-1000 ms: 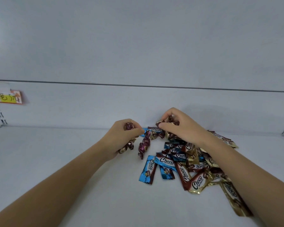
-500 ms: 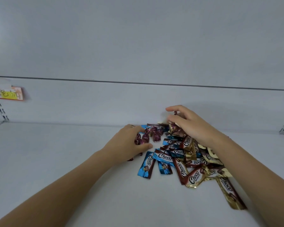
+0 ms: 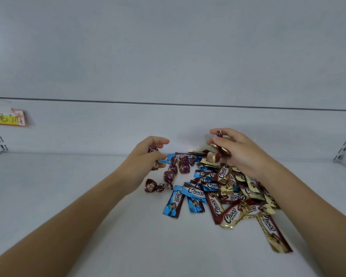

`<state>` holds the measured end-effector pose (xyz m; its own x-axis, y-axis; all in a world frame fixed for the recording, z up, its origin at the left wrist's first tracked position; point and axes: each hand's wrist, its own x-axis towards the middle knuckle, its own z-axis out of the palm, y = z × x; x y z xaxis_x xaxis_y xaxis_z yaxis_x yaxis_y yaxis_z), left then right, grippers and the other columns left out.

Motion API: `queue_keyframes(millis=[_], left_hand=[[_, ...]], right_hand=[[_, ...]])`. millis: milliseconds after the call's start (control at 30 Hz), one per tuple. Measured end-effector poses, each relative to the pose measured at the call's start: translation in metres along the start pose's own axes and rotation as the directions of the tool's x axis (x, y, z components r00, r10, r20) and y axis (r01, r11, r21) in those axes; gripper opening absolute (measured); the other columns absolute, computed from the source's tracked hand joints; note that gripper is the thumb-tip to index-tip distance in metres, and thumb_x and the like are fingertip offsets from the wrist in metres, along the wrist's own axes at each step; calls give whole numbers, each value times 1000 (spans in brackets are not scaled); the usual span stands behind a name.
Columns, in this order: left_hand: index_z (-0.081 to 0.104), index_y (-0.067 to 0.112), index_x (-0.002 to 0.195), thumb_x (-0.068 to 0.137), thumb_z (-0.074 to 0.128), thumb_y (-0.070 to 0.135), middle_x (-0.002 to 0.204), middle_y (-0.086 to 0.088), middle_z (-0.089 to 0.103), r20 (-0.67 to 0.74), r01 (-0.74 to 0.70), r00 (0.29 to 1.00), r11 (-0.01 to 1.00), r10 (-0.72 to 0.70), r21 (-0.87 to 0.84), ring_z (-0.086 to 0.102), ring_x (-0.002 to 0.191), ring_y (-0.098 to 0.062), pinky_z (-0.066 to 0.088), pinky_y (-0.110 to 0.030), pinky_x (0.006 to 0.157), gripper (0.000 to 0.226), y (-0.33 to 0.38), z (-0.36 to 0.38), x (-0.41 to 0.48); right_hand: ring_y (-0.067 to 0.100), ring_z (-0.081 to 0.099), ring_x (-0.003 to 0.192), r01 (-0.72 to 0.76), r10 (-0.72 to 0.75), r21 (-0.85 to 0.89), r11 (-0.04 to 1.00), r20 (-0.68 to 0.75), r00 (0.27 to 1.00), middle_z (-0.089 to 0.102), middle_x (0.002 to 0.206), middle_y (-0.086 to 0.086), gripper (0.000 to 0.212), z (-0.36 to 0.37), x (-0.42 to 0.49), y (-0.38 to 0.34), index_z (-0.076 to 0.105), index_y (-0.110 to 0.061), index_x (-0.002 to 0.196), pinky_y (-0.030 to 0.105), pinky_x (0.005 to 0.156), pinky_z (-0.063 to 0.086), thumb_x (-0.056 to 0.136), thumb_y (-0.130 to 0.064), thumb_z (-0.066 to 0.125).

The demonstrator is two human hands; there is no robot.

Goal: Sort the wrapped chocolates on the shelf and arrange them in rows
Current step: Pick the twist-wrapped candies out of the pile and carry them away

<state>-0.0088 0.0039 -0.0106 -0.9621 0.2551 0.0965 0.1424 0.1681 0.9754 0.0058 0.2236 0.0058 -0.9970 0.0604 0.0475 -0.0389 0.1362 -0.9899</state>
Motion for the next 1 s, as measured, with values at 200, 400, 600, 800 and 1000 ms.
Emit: queue_keyframes(millis=[200, 400, 600, 800, 1000], left_hand=[[52, 30, 94, 90, 54, 26, 82, 6, 55, 223, -210, 972, 724, 79, 657, 43, 61, -5, 37, -18, 58, 6, 8, -25, 0], [47, 28, 83, 73, 64, 57, 82, 12, 49, 357, -264, 922, 435, -147, 861, 43, 70, -3, 34, -18, 59, 35, 0, -18, -4], [46, 19, 70, 88, 51, 45, 65, 10, 51, 338, -270, 941, 563, -18, 781, 40, 56, -3, 33, -15, 53, 32, 3, -26, 1], [35, 16, 72, 83, 60, 42, 61, 5, 52, 127, -167, 985, 840, 118, 517, 49, 57, -9, 32, -9, 42, 37, 2, -17, 2], [42, 25, 122, 76, 68, 45, 89, 8, 54, 147, -150, 987, 653, 59, 743, 43, 71, -5, 34, -17, 61, 58, -5, 7, -1]], right_hand=[[3, 48, 51, -79, 82, 157, 984, -11, 997, 58, 87, 5, 19, 15, 1, -6, 58, -14, 110, 14, 43, 40, 92, -16, 51], [6, 52, 95, 180, -128, -652, 737, 126, 984, 54, 118, -3, 44, 37, 6, -3, 50, -23, 122, 18, 75, 41, 84, -44, 59], [18, 53, 97, 176, 97, -924, 339, 220, 971, 57, 113, -3, 67, 55, 16, 5, 49, -18, 117, 32, 78, 45, 71, -66, 59], [12, 49, 74, 296, 27, -836, 463, 347, 937, 50, 79, -8, 27, 55, 10, 6, 43, -27, 82, 24, 56, 33, 80, -45, 63], [12, 49, 68, 278, -222, -694, 664, 173, 960, 56, 80, -2, 24, 48, 0, 2, 45, -19, 91, 23, 56, 36, 80, -29, 64]])
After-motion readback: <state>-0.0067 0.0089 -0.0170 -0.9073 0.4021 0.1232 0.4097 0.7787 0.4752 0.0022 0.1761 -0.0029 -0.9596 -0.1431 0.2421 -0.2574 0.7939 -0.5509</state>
